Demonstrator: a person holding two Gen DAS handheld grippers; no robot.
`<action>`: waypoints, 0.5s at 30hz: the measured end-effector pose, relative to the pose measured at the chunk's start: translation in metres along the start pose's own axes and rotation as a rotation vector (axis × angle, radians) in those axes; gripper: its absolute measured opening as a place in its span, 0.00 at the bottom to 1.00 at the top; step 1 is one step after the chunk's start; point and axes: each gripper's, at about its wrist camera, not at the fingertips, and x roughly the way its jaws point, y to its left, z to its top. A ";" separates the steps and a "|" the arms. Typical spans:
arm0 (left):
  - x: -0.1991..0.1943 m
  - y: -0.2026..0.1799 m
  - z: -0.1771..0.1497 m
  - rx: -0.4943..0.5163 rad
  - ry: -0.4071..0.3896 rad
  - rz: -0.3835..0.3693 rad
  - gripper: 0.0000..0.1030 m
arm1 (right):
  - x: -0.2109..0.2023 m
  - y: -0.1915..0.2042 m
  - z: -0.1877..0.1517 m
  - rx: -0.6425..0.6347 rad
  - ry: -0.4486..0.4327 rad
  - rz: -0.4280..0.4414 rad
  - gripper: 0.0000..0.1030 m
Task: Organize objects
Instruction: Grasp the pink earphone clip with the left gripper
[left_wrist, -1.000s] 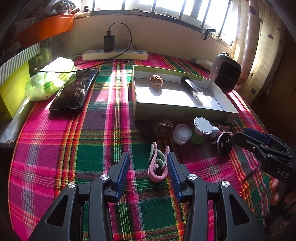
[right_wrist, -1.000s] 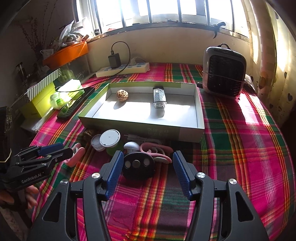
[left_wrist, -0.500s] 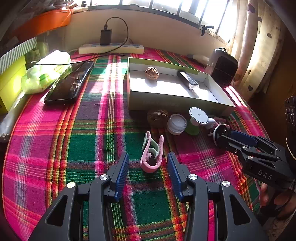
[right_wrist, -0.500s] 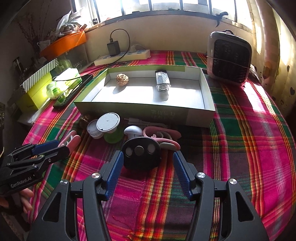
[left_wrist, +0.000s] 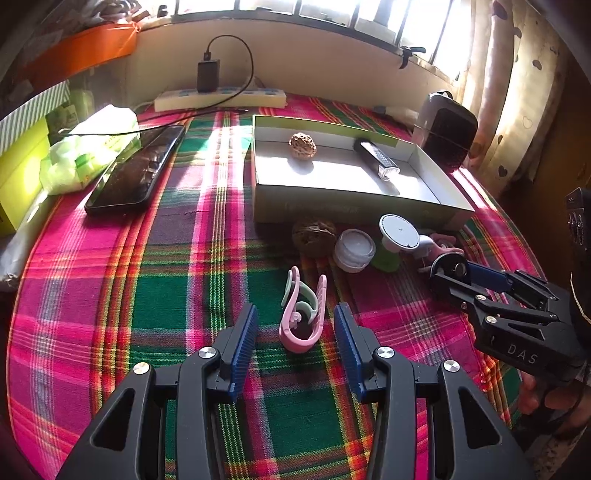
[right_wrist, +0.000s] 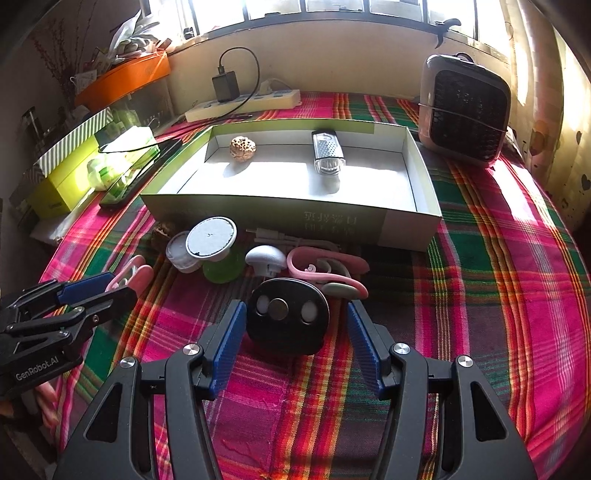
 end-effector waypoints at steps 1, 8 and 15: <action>0.000 0.000 0.000 0.001 0.000 0.003 0.40 | 0.000 0.000 0.000 0.001 -0.001 -0.004 0.55; 0.001 -0.003 0.000 0.006 -0.001 0.024 0.40 | -0.001 -0.003 -0.001 0.010 -0.005 -0.005 0.49; 0.001 -0.003 0.000 0.004 -0.004 0.048 0.34 | -0.003 -0.002 -0.002 0.013 -0.008 0.000 0.38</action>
